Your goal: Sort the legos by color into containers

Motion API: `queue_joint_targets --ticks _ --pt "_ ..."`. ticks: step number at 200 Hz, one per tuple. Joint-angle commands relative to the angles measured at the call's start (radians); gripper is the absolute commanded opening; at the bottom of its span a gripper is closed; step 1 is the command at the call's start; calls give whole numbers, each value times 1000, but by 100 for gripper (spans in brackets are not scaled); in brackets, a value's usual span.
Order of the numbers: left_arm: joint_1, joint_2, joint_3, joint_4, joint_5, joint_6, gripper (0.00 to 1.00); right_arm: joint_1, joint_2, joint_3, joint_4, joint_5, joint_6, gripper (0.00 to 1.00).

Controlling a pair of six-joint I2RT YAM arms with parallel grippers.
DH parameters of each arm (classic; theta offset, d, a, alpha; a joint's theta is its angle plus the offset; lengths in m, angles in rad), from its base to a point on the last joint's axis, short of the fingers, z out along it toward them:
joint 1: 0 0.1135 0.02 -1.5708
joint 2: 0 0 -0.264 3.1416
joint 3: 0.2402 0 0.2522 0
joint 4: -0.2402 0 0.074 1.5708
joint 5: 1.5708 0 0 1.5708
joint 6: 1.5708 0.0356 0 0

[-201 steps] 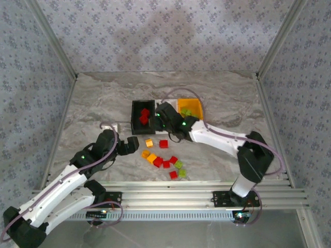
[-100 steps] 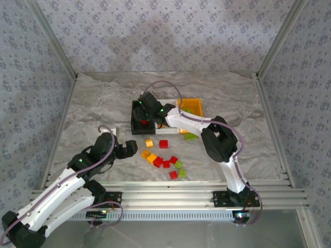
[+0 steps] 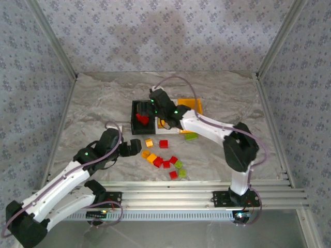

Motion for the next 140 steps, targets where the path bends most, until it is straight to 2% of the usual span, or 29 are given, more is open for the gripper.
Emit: queue_joint_targets --ticks 1,39,63,104,140 --pt "-50 106 64 113 47 33 99 -2 -150 -155 32 84 35 86" --pt "-182 409 202 185 10 89 94 -21 -428 -494 54 143 95 87" --pt "-216 569 282 211 2 112 89 -35 -585 -634 23 166 130 87" --pt "-225 781 376 211 -1 135 84 -59 -778 -767 -39 193 168 88" --pt "-229 871 407 207 -29 136 77 -87 -858 -803 -64 186 168 89"
